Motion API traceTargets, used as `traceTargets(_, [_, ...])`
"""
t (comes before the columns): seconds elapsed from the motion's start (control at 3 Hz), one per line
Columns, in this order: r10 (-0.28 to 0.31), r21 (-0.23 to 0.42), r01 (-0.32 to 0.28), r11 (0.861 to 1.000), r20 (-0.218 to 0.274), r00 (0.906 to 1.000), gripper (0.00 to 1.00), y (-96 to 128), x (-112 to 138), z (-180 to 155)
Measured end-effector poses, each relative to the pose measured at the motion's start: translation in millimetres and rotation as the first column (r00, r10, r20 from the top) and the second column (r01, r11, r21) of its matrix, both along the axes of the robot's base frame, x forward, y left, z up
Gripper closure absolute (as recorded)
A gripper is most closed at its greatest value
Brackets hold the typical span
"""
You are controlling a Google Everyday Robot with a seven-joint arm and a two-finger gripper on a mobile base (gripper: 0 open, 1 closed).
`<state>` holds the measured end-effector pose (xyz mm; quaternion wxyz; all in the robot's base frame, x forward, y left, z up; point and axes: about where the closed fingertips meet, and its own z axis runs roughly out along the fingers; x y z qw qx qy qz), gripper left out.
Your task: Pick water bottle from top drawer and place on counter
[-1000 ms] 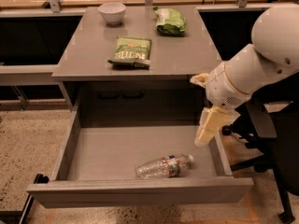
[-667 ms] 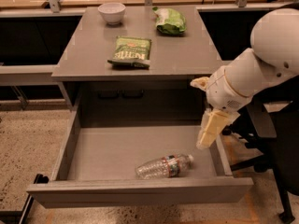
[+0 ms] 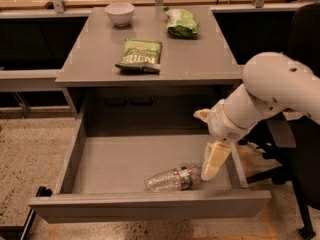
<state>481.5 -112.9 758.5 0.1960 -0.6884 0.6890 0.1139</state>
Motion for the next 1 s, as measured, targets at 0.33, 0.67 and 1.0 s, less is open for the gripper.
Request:
traceTargets(0.33, [-0.009, 0.022, 0.010, 1.000, -0.044, 0.9990, 0.00, 4, 1, -42])
traceTargets(0.67, [-0.011, 0.055, 0.015, 0.998, -0.073, 0.9973, 0.00, 9, 5, -71])
traceTargets(1.0, [-0.014, 0.092, 0.023, 0.995, -0.103, 0.9946, 0.00, 17, 9, -97])
